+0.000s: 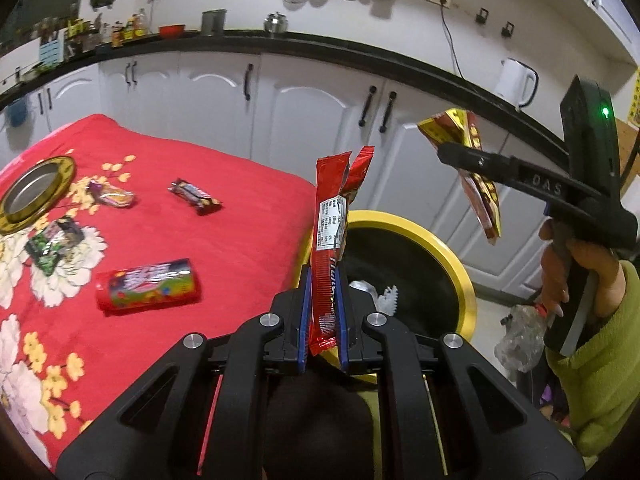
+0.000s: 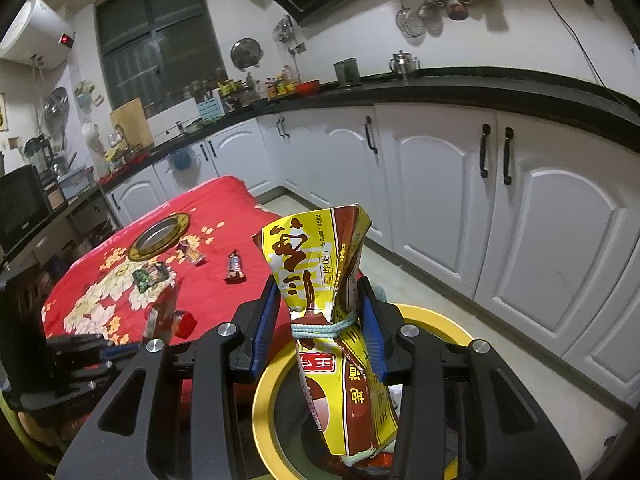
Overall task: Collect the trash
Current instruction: 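Lift the red wrapper and yellow snack bag and carry them over the bin, then open the right tool to drop the snack bag while the left tool releases the red wrapper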
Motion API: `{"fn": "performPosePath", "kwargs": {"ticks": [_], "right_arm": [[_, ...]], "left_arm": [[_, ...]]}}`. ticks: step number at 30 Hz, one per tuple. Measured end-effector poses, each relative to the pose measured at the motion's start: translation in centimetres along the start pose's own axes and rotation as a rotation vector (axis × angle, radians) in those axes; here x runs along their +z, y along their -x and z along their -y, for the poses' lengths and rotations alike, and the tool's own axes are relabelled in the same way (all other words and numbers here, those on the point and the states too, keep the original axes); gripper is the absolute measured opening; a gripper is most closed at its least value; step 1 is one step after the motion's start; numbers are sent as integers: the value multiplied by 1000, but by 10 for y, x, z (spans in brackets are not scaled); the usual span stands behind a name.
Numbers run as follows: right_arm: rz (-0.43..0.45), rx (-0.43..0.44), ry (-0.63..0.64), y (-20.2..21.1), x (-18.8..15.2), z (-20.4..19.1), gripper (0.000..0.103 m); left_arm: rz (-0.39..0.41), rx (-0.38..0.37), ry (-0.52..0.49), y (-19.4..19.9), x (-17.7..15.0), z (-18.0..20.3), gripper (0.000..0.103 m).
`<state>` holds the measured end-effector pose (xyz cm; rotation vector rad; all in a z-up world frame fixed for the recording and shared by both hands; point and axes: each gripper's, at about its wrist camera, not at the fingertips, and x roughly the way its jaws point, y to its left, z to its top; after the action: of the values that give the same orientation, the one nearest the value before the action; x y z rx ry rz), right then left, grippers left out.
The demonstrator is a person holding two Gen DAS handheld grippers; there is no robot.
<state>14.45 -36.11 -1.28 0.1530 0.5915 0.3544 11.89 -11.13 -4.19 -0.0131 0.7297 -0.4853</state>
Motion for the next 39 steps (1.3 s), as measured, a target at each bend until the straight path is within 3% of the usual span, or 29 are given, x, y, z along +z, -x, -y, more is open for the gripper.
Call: {"fn": "performPosePath", "kwargs": {"ticks": [23,39], "right_arm": [[-45,-44,-138,-13,-21,60,37],[-76,-31,-172,-24,-32,74,39]], "left_arm": [[-132,-96,-98,-65,-10,53,6],[-181,-142,-80,-93,-10,57,7]]}}
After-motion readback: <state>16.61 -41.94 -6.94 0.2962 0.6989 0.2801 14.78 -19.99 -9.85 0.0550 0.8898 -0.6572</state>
